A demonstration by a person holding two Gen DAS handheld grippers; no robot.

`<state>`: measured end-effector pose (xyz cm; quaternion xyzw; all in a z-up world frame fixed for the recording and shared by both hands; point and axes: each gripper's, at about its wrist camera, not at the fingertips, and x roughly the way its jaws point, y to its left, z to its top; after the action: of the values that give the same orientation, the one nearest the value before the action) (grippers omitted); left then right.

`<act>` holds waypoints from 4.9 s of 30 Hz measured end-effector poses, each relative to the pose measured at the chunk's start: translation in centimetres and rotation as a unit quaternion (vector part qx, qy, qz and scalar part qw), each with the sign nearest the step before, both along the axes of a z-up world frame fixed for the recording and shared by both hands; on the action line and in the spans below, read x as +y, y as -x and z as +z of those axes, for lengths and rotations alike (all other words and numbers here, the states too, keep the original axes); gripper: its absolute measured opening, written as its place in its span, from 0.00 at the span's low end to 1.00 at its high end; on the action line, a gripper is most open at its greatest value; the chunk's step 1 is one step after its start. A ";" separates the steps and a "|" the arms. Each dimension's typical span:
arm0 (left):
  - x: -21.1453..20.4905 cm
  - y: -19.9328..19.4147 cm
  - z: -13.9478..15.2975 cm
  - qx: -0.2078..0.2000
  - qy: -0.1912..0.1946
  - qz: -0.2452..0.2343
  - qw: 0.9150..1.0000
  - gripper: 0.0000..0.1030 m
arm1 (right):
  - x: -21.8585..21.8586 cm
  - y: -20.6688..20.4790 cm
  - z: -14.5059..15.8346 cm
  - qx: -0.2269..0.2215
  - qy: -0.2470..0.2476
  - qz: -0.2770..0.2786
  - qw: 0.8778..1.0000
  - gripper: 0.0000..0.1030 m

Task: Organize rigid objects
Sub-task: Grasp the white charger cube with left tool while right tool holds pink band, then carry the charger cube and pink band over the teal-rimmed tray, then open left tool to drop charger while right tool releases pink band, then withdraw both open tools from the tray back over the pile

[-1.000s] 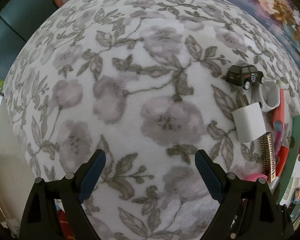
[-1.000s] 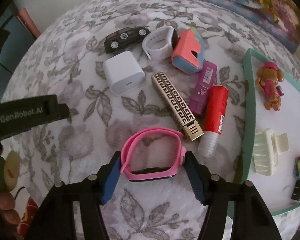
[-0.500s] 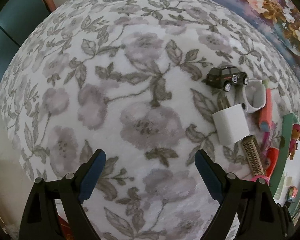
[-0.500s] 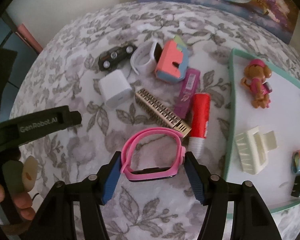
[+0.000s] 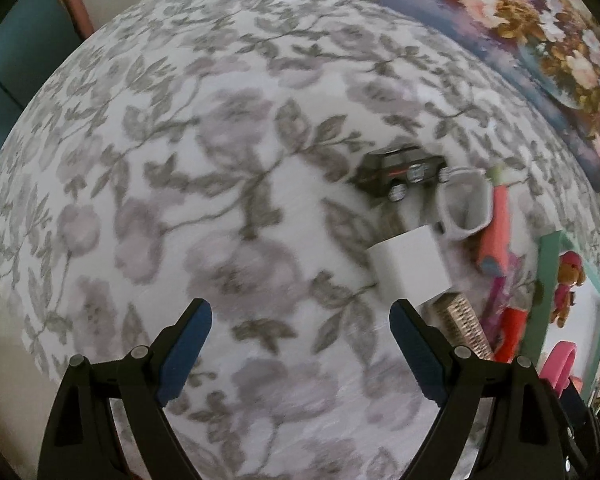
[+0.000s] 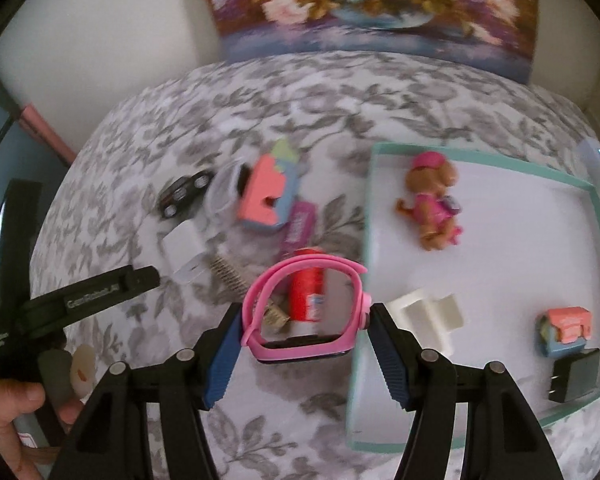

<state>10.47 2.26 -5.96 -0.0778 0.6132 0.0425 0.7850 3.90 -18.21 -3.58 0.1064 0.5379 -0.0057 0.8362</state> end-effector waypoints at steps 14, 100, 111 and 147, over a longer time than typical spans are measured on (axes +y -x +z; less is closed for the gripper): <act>-5.4 -4.4 -1.8 -0.031 0.003 -0.028 0.999 0.86 | -7.6 -0.2 -0.7 0.003 -0.031 -0.094 0.995 0.63; -26.5 5.2 2.3 -0.131 -0.025 -0.344 0.930 0.47 | -21.6 4.3 -2.3 -0.005 -0.030 -0.256 0.966 0.64; -25.8 4.7 2.3 -0.124 -0.029 -0.330 0.935 0.47 | -21.5 4.0 -2.3 -0.003 -0.025 -0.252 0.967 0.66; -20.1 1.3 1.3 -0.077 -0.038 -0.186 0.979 0.85 | -20.7 3.6 -2.4 -0.008 0.024 -0.234 0.972 1.00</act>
<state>9.22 -17.84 -4.64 0.0643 0.5526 -0.0869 0.8264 0.26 -38.89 -6.01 0.2091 0.4909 -0.2133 0.8184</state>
